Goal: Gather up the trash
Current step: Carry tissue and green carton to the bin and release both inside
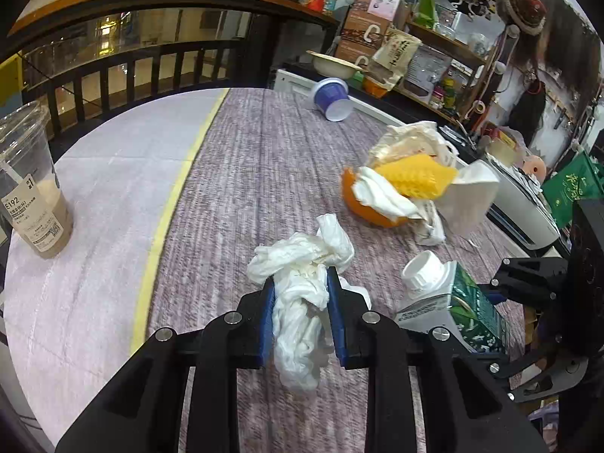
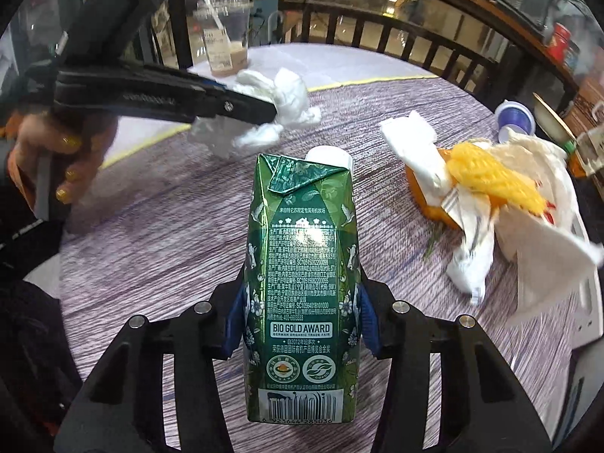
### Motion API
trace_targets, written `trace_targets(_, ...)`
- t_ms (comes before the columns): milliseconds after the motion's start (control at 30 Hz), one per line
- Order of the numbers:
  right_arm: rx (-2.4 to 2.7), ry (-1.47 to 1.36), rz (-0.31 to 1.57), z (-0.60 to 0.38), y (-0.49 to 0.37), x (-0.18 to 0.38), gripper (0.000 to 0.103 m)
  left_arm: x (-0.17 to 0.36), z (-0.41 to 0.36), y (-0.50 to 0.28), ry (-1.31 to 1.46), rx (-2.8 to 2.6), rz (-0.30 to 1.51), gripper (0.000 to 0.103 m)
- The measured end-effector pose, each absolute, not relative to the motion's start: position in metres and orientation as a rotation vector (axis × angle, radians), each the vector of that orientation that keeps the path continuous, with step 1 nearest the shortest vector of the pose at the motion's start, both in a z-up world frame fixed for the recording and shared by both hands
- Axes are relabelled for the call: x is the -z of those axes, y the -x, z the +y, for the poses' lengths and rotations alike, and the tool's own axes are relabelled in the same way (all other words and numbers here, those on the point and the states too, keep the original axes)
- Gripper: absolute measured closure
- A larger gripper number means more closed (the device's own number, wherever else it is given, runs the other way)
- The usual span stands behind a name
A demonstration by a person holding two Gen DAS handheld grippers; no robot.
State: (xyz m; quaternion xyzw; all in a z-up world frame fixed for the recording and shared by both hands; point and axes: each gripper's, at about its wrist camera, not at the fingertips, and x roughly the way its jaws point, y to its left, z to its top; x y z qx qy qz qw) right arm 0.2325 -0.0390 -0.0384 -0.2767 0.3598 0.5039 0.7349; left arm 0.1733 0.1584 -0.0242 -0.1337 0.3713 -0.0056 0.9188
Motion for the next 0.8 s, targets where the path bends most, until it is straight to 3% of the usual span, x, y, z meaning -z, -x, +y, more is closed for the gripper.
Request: trace_targets(800,-0.653,0.077,0.720,-0.266,-0.191,0.043,0.054,0.017,-0.044,-0.175,0.145,0.386,0.781,0.078)
